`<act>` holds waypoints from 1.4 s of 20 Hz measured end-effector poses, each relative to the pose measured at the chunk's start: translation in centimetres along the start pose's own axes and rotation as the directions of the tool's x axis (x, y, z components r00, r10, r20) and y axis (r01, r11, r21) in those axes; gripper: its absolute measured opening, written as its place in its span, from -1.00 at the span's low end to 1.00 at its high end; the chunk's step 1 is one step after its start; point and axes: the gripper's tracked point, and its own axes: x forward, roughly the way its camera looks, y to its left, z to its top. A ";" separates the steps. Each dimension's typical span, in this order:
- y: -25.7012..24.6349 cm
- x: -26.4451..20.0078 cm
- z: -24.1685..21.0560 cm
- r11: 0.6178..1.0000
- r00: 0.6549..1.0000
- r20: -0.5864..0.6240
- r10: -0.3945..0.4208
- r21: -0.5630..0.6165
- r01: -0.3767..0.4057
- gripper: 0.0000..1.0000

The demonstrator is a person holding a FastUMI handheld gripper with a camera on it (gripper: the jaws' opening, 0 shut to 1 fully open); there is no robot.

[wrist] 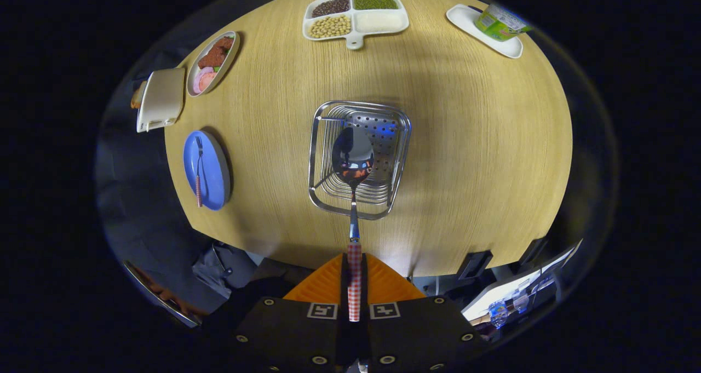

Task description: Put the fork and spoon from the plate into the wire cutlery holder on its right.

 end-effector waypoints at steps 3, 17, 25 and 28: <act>0.1 -0.4 0.8 1.000 0.998 -0.054 0.023 0.022 -0.021 -0.87; 1.2 -1.2 2.4 0.998 0.987 -0.145 0.068 0.023 -0.066 -0.75; 1.4 -3.5 4.9 0.996 0.995 0.031 0.092 -0.014 -0.091 -0.23; 2.2 -5.2 6.4 0.994 0.980 0.173 0.098 -0.065 -0.088 -0.03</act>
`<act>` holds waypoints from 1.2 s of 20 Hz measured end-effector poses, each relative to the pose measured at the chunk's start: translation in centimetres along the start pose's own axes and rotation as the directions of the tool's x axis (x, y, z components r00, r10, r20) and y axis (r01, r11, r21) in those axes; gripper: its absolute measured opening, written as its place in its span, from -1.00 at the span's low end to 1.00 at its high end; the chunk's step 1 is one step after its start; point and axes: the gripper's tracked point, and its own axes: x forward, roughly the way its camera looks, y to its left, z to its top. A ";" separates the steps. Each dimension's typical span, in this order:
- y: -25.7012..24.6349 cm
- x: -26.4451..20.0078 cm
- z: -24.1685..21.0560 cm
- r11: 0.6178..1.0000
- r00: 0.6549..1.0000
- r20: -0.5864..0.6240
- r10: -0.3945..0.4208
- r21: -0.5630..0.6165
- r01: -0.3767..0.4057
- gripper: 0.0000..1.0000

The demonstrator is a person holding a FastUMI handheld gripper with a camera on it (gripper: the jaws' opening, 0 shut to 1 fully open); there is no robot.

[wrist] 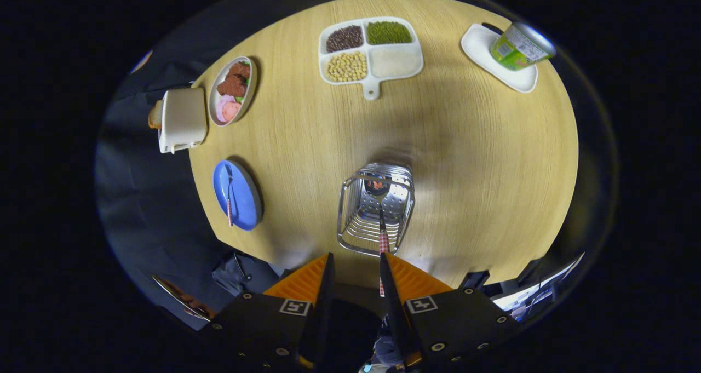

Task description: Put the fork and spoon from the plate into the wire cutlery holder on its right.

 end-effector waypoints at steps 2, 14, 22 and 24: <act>1.0 -0.8 1.0 0.998 0.993 0.115 0.020 -0.056 -0.014 0.19; 9.0 -10.1 5.8 0.976 0.556 0.825 0.100 -0.189 0.107 0.96; 17.9 -11.3 2.2 0.989 0.251 0.966 0.067 -0.098 0.112 0.96; 19.5 -11.9 1.9 0.985 0.141 0.990 0.021 -0.045 0.169 0.96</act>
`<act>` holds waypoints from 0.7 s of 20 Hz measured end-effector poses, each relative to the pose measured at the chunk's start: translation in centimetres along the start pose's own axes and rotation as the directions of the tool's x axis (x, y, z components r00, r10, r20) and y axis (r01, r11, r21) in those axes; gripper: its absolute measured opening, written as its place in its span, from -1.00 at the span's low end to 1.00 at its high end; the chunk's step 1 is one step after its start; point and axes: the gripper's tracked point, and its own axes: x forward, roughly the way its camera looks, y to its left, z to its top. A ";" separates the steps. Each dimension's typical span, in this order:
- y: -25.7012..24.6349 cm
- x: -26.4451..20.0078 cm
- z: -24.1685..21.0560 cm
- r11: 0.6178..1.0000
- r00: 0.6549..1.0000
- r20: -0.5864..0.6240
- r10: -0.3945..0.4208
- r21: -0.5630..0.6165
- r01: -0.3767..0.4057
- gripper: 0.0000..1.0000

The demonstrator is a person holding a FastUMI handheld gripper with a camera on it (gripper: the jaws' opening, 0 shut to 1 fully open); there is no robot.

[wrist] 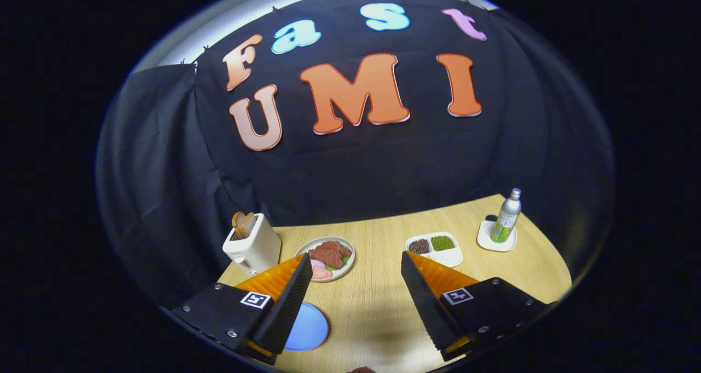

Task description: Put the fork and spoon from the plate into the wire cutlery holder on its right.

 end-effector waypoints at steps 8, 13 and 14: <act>7.5 0.5 -1.4 0.995 0.992 0.111 -0.051 -0.083 0.061 0.95; 13.5 2.5 -8.1 0.994 0.997 -0.070 0.029 -0.099 -0.036 0.96; 14.7 2.7 -9.5 0.994 0.993 -0.106 0.048 -0.096 -0.058 0.95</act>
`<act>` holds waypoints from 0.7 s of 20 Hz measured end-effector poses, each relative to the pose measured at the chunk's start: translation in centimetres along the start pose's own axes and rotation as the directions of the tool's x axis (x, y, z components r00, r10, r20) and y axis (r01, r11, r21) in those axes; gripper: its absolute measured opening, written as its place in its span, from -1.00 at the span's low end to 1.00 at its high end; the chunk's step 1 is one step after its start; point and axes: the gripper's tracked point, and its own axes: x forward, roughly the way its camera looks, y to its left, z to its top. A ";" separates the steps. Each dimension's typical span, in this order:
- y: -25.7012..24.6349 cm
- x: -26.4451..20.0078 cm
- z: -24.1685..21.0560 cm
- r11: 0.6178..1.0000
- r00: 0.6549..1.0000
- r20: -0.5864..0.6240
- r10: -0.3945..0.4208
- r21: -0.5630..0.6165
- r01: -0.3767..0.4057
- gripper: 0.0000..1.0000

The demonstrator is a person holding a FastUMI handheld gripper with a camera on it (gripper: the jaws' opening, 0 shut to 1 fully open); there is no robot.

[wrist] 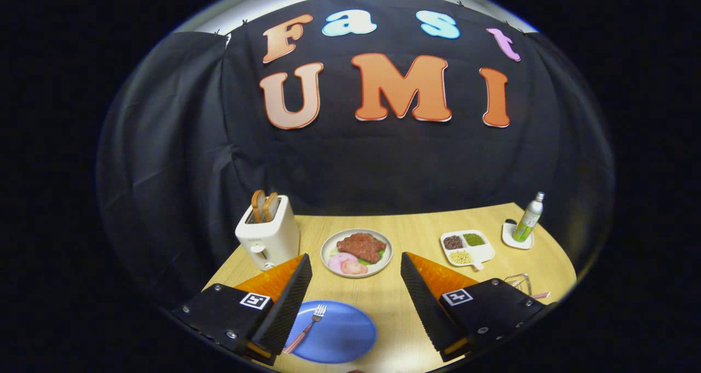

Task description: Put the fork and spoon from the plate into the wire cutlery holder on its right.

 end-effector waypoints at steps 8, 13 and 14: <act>5.8 3.6 -10.6 0.998 0.950 -0.309 0.054 -0.003 -0.057 0.96; 7.2 3.1 -18.7 0.997 0.792 -0.608 0.061 -0.003 -0.079 0.88; 7.3 2.9 -19.9 0.997 0.762 -0.645 0.062 -0.001 -0.081 0.84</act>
